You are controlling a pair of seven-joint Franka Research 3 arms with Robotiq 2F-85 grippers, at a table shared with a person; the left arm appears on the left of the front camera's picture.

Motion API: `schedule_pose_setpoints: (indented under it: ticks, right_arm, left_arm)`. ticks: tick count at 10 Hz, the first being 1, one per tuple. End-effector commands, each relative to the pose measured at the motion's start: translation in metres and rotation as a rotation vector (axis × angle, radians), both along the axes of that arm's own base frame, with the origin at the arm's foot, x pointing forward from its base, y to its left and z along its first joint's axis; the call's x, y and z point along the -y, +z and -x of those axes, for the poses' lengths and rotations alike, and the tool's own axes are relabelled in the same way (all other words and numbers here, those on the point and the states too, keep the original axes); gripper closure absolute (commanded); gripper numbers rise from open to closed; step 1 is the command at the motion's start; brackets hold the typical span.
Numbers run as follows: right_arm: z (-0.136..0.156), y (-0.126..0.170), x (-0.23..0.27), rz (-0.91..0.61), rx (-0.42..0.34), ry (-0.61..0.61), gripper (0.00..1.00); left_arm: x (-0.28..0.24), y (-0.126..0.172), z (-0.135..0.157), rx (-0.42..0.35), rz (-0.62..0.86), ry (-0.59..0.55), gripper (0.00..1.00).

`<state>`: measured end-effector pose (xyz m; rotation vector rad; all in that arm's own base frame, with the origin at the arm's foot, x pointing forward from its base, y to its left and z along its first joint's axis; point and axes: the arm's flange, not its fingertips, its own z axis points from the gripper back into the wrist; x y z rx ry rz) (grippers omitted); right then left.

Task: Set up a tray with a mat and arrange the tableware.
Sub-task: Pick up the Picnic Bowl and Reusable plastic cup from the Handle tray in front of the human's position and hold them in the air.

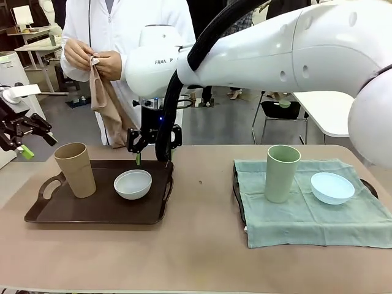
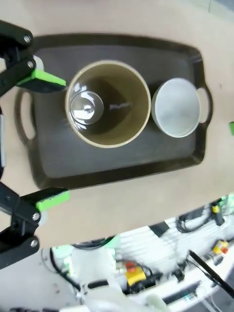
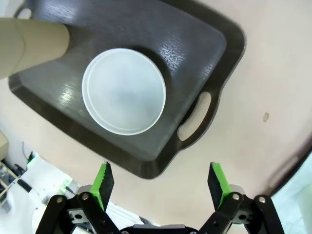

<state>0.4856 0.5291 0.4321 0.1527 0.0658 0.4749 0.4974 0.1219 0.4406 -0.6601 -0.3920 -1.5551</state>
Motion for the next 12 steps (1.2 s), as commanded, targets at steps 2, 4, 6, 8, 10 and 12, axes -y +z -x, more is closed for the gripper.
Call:
schedule_pose_setpoints:
  ticks: [2, 4, 6, 8, 10, 12]
  right_arm:
    - [-0.01, -0.026, -0.028, 0.083, 0.035, -0.033, 0.0]
    - [-0.009, -0.037, -0.03, 0.093, 0.028, -0.034, 0.0]
    - [-0.009, -0.044, -0.031, 0.086, 0.022, -0.041, 0.0]
    - [-0.007, -0.053, -0.033, 0.092, 0.006, -0.045, 0.0]
    - [-0.006, -0.061, -0.034, 0.096, -0.002, -0.042, 0.0]
    - [-0.004, -0.066, -0.039, 0.09, -0.011, -0.045, 0.0]
  left_arm:
    - [-0.028, -0.028, -0.03, -0.02, 0.045, 0.075, 0.0]
    - [-0.043, -0.05, -0.042, -0.032, 0.087, 0.111, 0.0]
    - [-0.048, -0.067, -0.052, -0.073, 0.116, 0.085, 0.0]
    - [-0.038, -0.079, -0.047, -0.083, 0.159, 0.039, 0.0]
    - [-0.026, -0.086, -0.032, -0.027, 0.189, 0.036, 0.0]
    - [-0.019, -0.093, -0.025, -0.027, 0.214, 0.032, 0.0]
